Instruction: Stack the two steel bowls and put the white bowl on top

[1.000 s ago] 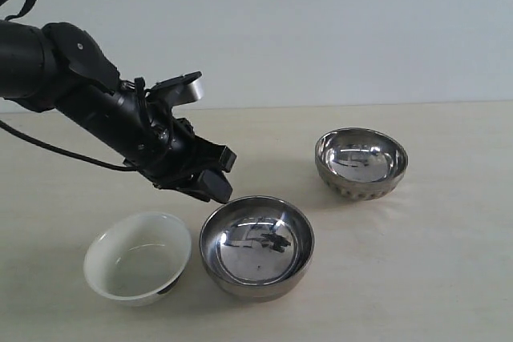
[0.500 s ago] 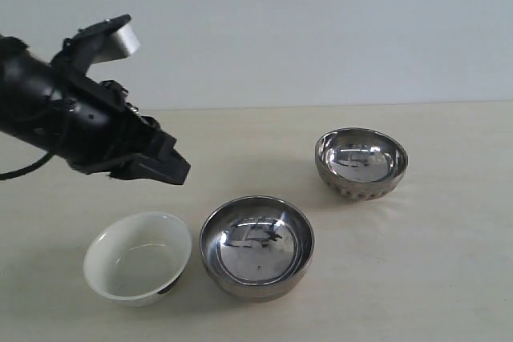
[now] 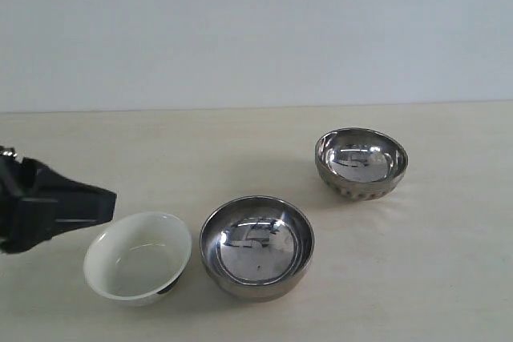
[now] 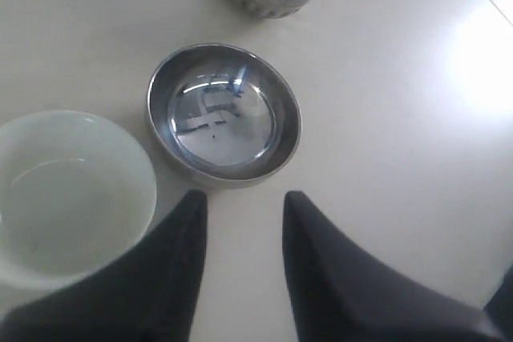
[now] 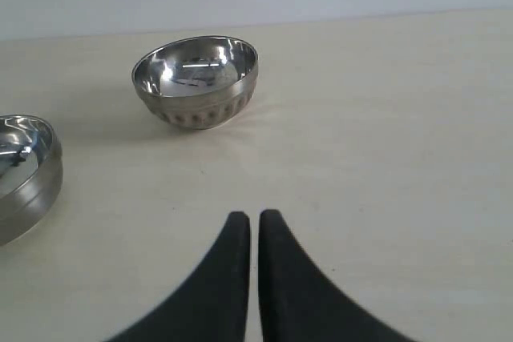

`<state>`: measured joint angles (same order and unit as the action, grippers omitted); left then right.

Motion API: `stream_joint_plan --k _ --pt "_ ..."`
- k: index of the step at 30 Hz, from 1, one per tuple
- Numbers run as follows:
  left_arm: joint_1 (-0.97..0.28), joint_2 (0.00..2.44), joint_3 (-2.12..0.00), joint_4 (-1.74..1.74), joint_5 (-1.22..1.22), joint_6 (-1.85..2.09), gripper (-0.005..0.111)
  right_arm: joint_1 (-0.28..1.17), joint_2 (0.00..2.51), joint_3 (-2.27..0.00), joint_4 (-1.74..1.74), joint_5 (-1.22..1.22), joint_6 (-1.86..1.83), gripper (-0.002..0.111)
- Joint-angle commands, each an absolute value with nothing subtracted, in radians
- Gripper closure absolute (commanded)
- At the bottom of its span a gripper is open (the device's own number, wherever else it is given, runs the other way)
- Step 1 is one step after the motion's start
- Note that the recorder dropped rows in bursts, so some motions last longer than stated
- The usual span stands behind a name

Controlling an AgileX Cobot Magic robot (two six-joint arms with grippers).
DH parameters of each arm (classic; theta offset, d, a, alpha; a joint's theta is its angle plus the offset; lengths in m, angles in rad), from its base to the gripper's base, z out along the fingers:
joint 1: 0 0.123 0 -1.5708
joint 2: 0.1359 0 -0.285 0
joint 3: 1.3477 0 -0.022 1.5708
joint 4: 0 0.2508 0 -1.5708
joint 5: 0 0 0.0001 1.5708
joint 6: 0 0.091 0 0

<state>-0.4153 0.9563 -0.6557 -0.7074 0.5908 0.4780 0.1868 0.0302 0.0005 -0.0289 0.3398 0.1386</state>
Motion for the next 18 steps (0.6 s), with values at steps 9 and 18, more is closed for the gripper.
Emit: stream_joint_plan --k 9,18 --pt "-0.417 0.692 -0.478 -0.948 0.53 0.751 0.075 0.18 0.033 0.0 -0.037 0.333 0.135 0.108" --pt "-0.417 0.687 -0.477 -0.987 0.547 0.812 0.075 0.18 0.033 0.0 -0.037 0.333 0.135 0.108"
